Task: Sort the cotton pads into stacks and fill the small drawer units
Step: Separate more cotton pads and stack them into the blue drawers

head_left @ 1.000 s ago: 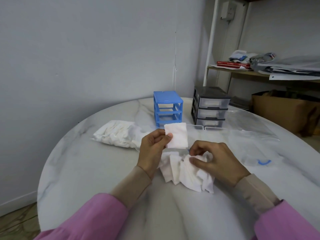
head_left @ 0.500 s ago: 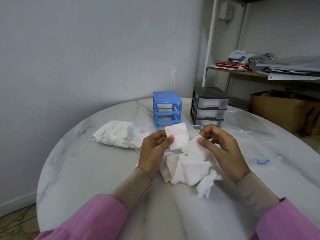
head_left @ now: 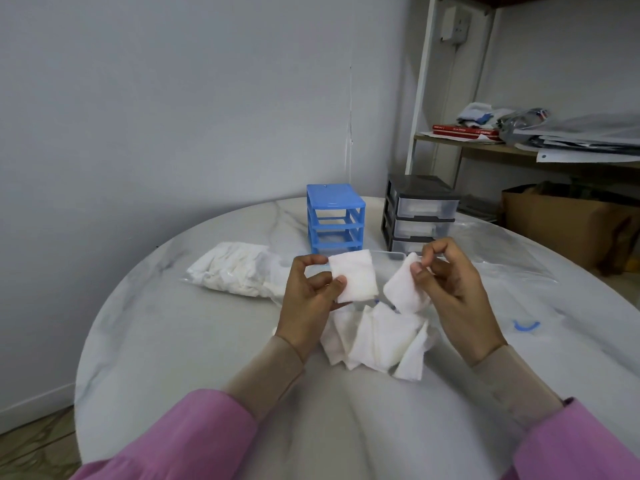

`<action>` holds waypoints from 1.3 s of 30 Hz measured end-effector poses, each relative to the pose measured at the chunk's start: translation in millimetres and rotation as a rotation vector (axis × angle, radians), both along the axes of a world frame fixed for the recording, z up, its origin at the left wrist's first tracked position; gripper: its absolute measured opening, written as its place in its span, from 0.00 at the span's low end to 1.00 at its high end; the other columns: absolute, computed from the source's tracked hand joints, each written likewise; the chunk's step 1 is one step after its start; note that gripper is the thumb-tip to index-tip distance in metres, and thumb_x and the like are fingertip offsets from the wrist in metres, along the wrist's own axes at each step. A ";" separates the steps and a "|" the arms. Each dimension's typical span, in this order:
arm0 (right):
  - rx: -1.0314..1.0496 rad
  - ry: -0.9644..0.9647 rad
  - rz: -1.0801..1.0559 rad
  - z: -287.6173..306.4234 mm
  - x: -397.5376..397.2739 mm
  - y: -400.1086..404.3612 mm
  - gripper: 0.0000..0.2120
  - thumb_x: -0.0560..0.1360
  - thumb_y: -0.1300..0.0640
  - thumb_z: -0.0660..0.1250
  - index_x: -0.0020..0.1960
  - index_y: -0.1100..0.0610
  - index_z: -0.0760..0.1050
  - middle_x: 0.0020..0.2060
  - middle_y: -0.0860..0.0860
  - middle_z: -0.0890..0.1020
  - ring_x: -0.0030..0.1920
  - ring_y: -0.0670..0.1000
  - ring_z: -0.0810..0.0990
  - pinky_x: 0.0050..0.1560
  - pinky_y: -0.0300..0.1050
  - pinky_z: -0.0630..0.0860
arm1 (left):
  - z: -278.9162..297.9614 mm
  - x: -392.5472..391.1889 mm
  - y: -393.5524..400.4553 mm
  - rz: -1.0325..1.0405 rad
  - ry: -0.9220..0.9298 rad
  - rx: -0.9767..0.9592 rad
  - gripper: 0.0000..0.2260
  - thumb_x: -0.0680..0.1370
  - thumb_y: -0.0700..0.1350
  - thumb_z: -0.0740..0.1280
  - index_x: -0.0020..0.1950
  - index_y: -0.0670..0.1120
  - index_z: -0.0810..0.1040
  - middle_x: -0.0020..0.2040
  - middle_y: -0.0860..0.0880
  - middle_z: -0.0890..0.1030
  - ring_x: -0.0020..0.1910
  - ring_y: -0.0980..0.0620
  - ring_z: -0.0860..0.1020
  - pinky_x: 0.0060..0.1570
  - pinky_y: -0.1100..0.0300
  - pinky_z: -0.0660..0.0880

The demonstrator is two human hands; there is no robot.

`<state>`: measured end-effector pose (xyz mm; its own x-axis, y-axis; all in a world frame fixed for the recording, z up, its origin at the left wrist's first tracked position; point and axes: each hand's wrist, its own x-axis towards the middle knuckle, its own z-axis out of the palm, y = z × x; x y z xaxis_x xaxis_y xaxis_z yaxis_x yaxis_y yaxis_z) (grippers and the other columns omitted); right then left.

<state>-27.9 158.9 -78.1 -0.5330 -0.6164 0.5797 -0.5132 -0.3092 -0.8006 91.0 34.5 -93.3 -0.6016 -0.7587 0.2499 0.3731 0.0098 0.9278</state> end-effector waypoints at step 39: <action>0.151 0.375 -0.050 -2.7 3.8 0.7 0.14 0.75 0.62 0.63 0.51 0.43 0.77 0.50 0.37 0.78 0.51 0.33 0.71 0.49 0.23 0.63 | -0.3 1.2 10.8 -0.244 -0.063 -0.209 0.16 0.74 0.39 0.63 0.62 0.44 0.74 0.45 0.39 0.80 0.45 0.50 0.78 0.47 0.62 0.76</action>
<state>-24.1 159.5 -80.8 -0.3331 -0.6882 0.6446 -0.7896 -0.1700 -0.5896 92.2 45.3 -93.6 -0.7786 -0.5262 0.3419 0.3300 0.1201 0.9363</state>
